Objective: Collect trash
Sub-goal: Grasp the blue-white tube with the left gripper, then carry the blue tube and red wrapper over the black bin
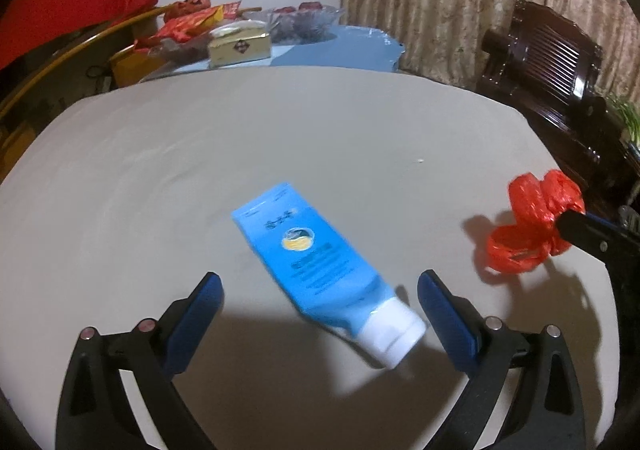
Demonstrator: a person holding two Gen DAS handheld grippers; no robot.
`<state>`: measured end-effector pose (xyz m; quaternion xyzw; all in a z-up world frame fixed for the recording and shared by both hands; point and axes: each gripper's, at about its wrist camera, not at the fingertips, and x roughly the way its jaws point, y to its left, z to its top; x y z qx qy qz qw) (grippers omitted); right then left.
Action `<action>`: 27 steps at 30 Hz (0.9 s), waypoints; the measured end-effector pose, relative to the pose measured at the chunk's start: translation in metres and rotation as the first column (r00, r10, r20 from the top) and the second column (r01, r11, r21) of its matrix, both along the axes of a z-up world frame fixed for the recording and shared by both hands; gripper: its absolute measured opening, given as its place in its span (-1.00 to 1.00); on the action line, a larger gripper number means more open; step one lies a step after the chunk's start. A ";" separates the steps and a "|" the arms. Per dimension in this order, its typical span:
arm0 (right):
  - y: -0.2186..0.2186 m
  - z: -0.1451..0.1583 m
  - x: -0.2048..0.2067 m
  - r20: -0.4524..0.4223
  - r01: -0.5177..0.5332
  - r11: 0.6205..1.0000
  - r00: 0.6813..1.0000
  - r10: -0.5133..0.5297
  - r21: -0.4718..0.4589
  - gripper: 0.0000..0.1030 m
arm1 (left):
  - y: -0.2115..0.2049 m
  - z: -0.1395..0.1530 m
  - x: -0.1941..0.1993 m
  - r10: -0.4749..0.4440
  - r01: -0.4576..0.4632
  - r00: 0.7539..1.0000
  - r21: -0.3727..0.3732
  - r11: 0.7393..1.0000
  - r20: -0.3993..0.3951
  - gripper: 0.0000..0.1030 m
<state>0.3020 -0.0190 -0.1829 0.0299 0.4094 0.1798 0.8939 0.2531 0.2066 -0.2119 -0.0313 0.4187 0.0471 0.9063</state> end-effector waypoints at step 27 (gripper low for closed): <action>0.001 0.006 -0.012 -0.005 0.005 1.000 1.000 -0.005 0.003 -0.33 | 0.011 0.010 -0.013 -0.130 0.129 0.992 -0.101 0.986 0.003 -0.31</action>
